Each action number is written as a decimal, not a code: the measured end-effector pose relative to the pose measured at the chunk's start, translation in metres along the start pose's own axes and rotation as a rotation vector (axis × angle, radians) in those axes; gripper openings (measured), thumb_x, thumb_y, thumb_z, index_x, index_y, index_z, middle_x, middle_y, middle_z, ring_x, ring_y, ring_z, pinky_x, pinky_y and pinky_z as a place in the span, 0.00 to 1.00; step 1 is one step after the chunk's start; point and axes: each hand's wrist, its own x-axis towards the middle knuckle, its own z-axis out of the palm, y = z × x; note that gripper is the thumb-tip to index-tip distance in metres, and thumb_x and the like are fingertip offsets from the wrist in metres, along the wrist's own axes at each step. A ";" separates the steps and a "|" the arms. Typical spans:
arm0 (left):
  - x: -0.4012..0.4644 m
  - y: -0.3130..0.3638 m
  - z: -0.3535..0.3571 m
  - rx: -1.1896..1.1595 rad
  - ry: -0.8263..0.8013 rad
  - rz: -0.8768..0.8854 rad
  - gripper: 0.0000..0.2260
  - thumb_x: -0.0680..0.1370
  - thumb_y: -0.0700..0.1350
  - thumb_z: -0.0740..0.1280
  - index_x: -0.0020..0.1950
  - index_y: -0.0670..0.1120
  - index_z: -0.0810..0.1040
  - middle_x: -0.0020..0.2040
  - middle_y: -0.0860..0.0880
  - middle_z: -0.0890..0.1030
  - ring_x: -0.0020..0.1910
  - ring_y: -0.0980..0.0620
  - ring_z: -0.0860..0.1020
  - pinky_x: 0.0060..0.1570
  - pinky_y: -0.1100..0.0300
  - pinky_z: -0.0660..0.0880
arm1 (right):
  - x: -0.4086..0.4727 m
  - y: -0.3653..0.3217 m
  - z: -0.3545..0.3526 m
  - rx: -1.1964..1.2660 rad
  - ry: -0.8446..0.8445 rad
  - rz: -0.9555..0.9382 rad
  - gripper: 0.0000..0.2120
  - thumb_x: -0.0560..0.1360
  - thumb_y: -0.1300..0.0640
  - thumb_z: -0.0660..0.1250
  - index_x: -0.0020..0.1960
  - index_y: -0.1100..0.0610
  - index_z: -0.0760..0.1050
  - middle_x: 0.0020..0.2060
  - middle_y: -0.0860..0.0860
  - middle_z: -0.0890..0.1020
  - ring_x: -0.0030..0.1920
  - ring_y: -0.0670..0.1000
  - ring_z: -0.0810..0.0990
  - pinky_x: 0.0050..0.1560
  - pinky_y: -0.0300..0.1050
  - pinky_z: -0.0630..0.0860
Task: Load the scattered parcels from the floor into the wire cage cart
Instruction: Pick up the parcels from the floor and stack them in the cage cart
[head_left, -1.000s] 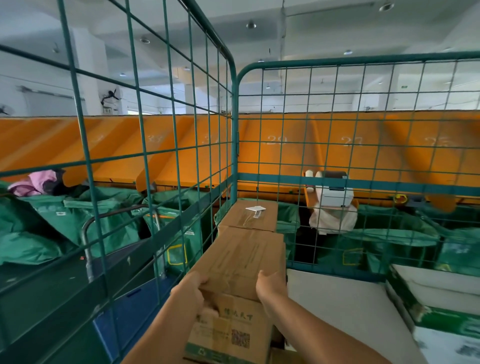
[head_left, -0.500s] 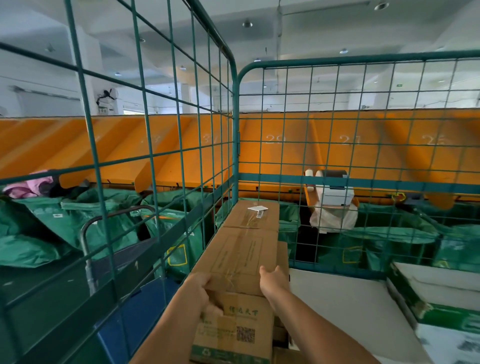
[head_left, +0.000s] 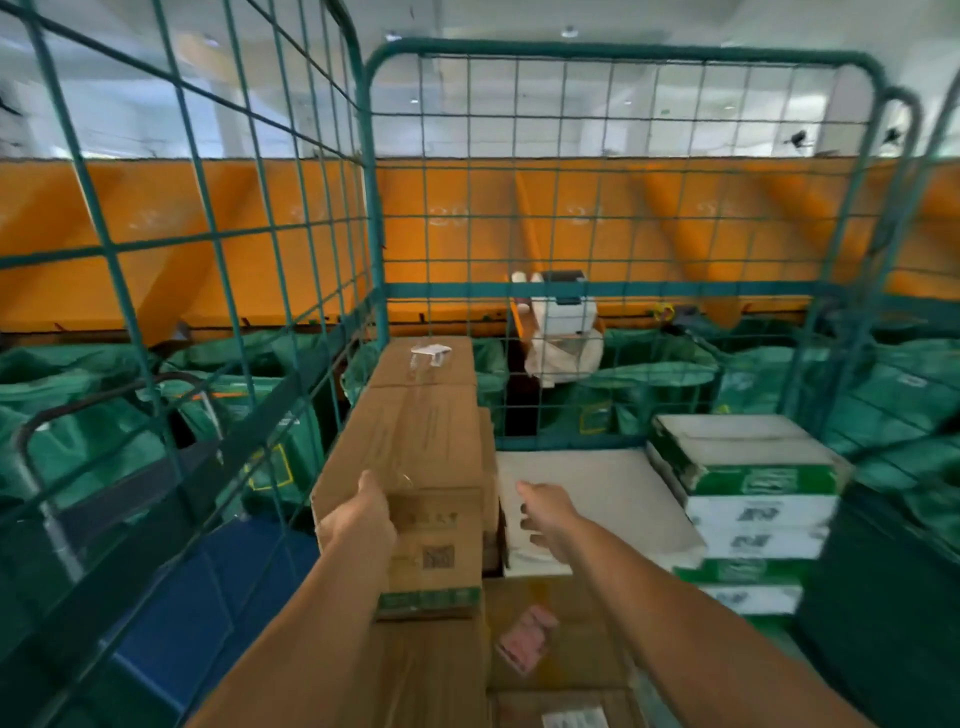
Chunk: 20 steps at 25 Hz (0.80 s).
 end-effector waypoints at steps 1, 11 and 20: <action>-0.066 -0.005 -0.005 0.044 -0.062 0.051 0.34 0.73 0.63 0.66 0.69 0.41 0.70 0.61 0.41 0.77 0.56 0.38 0.77 0.57 0.45 0.75 | -0.011 0.008 -0.014 0.011 0.023 -0.012 0.19 0.82 0.53 0.58 0.66 0.64 0.71 0.60 0.62 0.77 0.60 0.61 0.77 0.62 0.55 0.74; -0.316 -0.157 0.010 0.718 -0.487 0.526 0.08 0.80 0.43 0.58 0.48 0.44 0.76 0.40 0.42 0.80 0.31 0.47 0.75 0.26 0.65 0.69 | -0.140 0.143 -0.212 -0.012 0.315 -0.038 0.08 0.76 0.61 0.62 0.38 0.59 0.73 0.36 0.58 0.77 0.32 0.53 0.74 0.26 0.36 0.66; -0.420 -0.319 0.016 1.086 -0.936 0.598 0.10 0.78 0.43 0.60 0.40 0.44 0.76 0.41 0.41 0.79 0.39 0.45 0.77 0.39 0.52 0.74 | -0.267 0.305 -0.304 0.149 0.571 0.221 0.11 0.77 0.61 0.62 0.36 0.54 0.72 0.39 0.54 0.77 0.37 0.53 0.75 0.39 0.44 0.74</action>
